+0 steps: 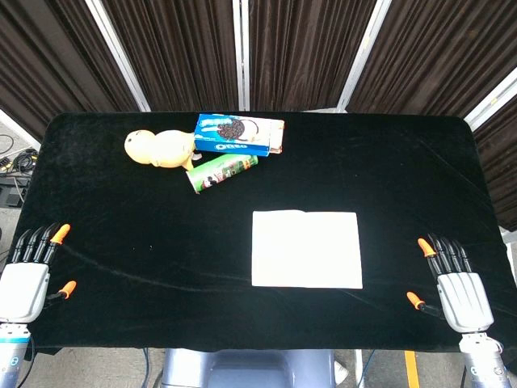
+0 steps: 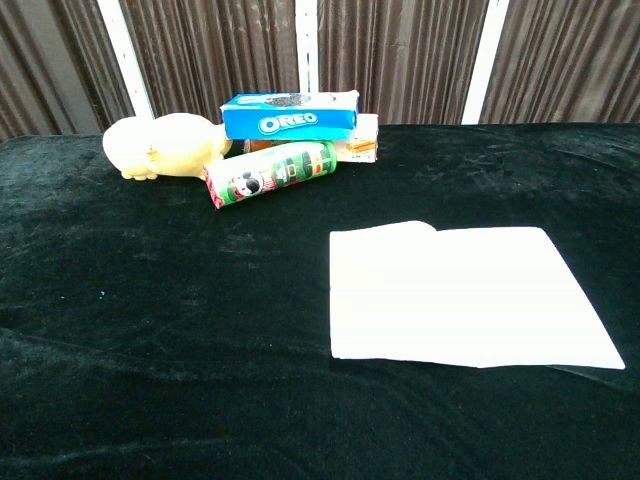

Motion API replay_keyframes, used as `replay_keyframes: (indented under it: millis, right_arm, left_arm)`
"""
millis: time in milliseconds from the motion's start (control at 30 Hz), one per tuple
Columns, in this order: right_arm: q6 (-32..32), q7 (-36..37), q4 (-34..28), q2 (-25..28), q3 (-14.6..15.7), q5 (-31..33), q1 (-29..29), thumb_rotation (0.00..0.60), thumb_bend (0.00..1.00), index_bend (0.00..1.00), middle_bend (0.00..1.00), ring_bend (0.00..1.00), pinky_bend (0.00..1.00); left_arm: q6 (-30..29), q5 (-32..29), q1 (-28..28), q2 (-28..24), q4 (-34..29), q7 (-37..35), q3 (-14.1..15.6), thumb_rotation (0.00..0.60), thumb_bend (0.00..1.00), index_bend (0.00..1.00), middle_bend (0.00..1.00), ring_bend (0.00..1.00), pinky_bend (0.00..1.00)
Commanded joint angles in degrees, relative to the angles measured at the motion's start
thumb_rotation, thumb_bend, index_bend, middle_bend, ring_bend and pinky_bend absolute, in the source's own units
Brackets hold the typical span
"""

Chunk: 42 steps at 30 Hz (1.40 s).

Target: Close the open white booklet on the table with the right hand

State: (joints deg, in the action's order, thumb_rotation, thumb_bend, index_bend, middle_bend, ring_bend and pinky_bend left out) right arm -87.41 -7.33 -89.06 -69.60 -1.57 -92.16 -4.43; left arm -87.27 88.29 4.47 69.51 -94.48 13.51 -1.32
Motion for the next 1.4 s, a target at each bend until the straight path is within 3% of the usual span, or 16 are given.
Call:
replay_keyframes:
  millis: [33,600,800,1067,1400]
  right_arm:
    - [0.01,0.02,0.02,0.01,0.03,0.02,0.03,0.6,0.09,0.0,0.0,0.0,0.0]
    - [1.72,-0.41,0.65,-0.75,-0.17,0.9,-0.74,0.6,0.09,0.0,0.0,0.0,0.0]
    - [3.69,0.09,-2.26,-1.32,-1.88,1.87,-2.83,0.6,0.09,0.0,0.0,0.0,0.0]
    - [10.87,-7.14,-10.72,-5.33,-4.47,5.79,-8.1,0.6,0.11,0.0,0.0,0.0,0.0]
    - [15.13,-16.94,-16.09,-14.04,-6.0,13.9,-11.66,0.6,0.22,0.0,0.0,0.0,0.0]
  left_arm:
    - [0.05,-0.02,0.0,-0.01,-0.04,0.08,0.02,0.6,0.19,0.0,0.0,0.0,0.0]
    - [-0.14,-0.35,-0.14,-0.21,-0.01,-0.14,-0.22,0.6,0.19,0.0,0.0,0.0,0.0]
    - [0.13,-1.23,-0.07,-0.24,0.06,-0.19,-0.63,0.6,0.19,0.0,0.0,0.0,0.0]
    - [-0.04,-1.45,-0.18,-0.52,-0.07,-0.64,-0.75,0.6,0.19,0.0,0.0,0.0,0.0]
    - [0.38,-2.57,-0.08,-1.0,0.15,-1.77,-1.26,0.6,0.19,0.0,0.0,0.0,0.0]
